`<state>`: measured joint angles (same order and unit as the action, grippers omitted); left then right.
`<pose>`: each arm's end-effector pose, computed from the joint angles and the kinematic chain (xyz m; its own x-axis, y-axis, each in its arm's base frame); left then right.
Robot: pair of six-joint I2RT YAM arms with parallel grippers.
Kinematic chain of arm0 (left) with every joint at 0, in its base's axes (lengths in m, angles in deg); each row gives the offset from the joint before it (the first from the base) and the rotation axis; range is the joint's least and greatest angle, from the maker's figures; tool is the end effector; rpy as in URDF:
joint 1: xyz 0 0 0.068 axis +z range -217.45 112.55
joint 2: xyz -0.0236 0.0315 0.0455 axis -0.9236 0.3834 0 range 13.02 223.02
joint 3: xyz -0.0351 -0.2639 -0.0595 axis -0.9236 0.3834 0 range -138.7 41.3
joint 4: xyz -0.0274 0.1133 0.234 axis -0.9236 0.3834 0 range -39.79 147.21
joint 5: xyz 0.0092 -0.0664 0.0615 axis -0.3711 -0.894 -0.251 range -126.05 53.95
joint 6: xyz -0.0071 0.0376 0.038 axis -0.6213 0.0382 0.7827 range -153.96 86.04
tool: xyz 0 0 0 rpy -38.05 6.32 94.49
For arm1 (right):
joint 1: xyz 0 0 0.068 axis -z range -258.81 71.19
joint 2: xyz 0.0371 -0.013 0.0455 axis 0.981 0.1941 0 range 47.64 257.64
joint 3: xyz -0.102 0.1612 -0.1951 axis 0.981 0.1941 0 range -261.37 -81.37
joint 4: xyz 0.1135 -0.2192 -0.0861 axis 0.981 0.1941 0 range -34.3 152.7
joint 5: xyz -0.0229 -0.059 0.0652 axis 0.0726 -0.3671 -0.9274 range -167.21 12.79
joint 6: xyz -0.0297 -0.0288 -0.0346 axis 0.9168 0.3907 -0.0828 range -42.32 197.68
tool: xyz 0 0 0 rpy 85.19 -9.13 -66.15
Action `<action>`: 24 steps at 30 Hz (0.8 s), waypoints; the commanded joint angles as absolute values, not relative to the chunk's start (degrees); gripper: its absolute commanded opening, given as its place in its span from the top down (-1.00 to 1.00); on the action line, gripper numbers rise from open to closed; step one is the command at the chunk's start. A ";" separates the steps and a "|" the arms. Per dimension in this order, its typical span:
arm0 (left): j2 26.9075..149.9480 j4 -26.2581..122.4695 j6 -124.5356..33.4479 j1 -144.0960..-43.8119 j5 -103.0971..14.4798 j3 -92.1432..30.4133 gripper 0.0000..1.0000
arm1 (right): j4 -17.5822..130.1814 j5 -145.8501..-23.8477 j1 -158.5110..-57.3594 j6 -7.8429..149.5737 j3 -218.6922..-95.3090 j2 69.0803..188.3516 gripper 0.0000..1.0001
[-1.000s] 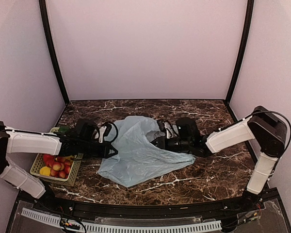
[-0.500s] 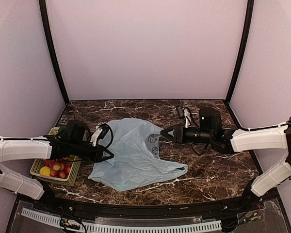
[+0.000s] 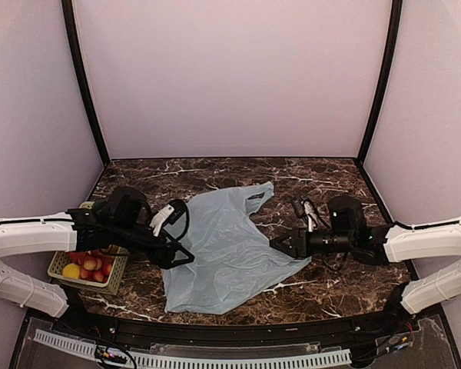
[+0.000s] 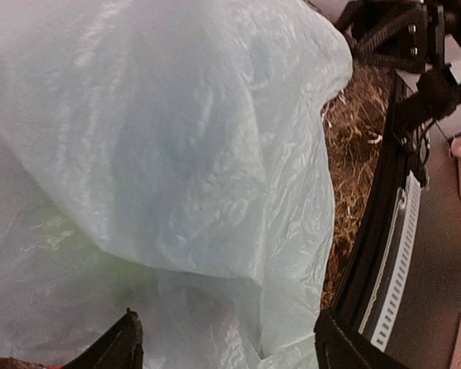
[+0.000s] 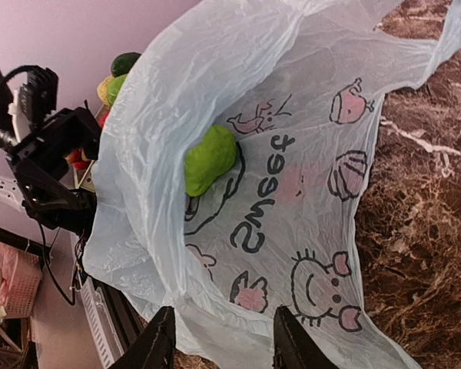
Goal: Untie the knot of the plastic bag and take out the fruit
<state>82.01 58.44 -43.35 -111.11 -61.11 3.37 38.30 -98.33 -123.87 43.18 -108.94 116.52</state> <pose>0.1693 -0.1825 0.2176 -0.5926 0.3613 -0.7199 0.7763 0.4945 -0.3908 0.1650 0.1835 0.1998 -0.7418 0.0046 -0.6707 -0.5738 0.5134 0.6381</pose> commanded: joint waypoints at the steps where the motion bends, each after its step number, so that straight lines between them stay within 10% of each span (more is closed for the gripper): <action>1: 74.43 60.96 -51.77 -111.04 -50.05 3.09 -0.66 | 35.25 -97.91 -124.59 42.72 -109.63 121.09 0.15; 14: 75.65 56.58 -67.03 -101.27 -47.40 9.02 -0.81 | 40.53 -100.48 -121.60 45.47 -127.00 140.25 0.05; 24: 88.59 50.54 -64.77 -101.20 -50.89 8.35 -0.23 | 42.17 -109.10 -120.99 48.17 -138.00 152.26 -0.12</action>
<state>84.75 54.09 -65.56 -101.41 -48.43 7.94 42.01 -103.51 -120.89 46.92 -135.06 148.08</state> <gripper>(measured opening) 0.671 0.555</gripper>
